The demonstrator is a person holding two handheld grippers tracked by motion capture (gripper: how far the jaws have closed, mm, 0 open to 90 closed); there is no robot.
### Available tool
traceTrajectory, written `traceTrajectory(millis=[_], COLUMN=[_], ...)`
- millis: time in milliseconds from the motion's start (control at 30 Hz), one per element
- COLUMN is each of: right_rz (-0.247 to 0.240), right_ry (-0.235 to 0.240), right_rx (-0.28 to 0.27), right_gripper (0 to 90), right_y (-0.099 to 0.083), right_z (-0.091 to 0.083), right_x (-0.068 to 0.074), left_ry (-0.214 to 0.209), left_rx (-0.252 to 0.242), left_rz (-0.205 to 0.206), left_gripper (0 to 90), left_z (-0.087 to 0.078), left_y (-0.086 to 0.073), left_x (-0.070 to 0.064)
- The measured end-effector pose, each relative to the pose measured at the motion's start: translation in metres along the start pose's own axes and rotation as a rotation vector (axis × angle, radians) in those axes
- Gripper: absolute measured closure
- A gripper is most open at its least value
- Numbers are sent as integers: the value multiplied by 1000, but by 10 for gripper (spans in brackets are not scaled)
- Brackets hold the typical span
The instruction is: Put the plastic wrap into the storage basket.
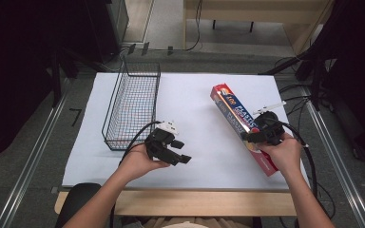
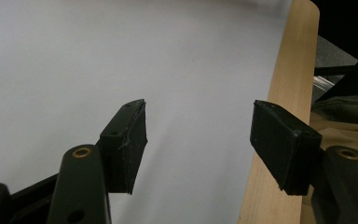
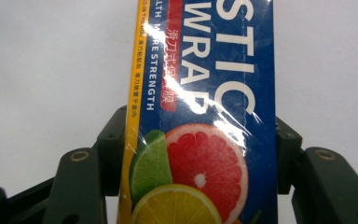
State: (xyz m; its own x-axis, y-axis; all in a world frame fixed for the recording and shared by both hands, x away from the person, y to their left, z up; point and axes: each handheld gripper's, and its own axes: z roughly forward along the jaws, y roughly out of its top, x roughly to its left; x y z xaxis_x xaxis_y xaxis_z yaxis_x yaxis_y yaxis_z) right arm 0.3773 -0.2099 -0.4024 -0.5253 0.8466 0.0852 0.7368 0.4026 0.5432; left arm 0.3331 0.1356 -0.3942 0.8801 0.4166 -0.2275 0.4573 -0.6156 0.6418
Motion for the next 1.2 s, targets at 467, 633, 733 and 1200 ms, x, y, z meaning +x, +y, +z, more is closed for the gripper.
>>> traceTrajectory(millis=[467, 633, 733, 1200], right_rz=[-113, -151, -209, -380], right_ry=[75, 115, 146, 300], right_rx=[13, 32, 22, 60], right_gripper=[412, 411, 411, 411], right_y=[2, -3, -7, -21], right_z=[2, -1, -3, -2], right_x=[4, 13, 18, 38], left_ry=[24, 46, 40, 42], left_rx=[-35, -25, -43, -20], left_rz=[-14, 6, 1, 117], left_gripper=[299, 279, 272, 255], left_z=[-11, -18, -21, -25], left_y=[-11, -13, -11, 0], left_x=[0, 3, 4, -6])
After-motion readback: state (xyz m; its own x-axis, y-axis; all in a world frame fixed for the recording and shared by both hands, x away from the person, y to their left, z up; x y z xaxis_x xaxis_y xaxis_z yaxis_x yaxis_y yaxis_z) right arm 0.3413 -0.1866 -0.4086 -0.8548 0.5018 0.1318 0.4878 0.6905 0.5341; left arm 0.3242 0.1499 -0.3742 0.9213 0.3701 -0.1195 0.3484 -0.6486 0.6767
